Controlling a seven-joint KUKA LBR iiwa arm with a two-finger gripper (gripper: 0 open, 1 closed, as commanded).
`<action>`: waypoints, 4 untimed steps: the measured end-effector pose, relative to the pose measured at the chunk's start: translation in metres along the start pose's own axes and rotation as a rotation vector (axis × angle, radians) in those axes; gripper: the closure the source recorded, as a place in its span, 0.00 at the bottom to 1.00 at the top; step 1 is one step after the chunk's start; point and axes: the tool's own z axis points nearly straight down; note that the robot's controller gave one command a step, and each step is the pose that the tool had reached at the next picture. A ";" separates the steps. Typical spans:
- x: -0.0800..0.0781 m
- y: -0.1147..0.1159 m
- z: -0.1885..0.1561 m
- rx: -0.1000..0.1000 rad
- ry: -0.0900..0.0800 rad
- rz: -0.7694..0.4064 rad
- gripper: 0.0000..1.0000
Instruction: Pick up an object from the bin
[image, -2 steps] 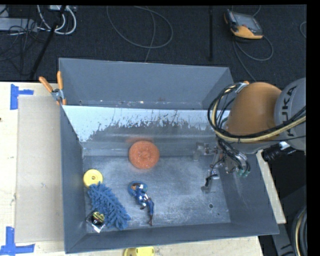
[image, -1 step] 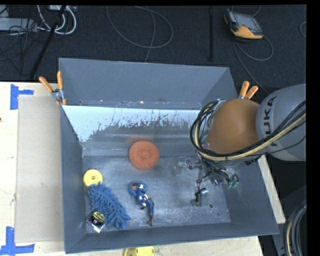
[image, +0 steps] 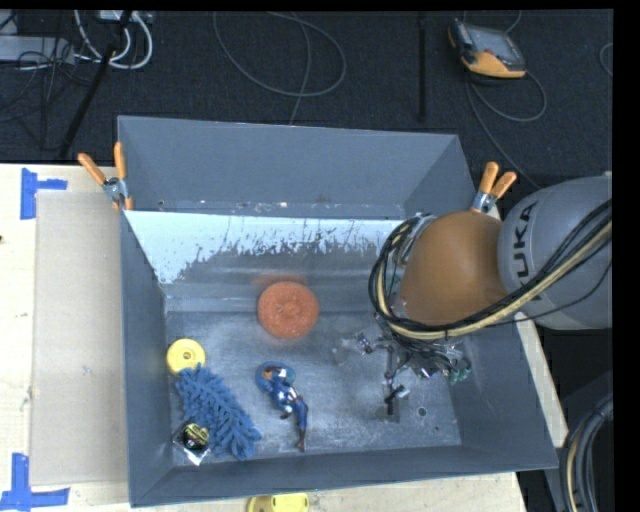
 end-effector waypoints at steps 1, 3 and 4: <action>-0.012 0.019 0.007 0.001 0.001 0.175 0.00; -0.042 0.036 -0.047 0.007 -0.016 0.181 0.00; -0.054 0.066 0.002 0.002 -0.002 0.078 0.00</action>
Offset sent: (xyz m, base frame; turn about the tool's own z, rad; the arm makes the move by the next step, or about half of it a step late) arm 0.0263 0.0480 0.1502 0.1049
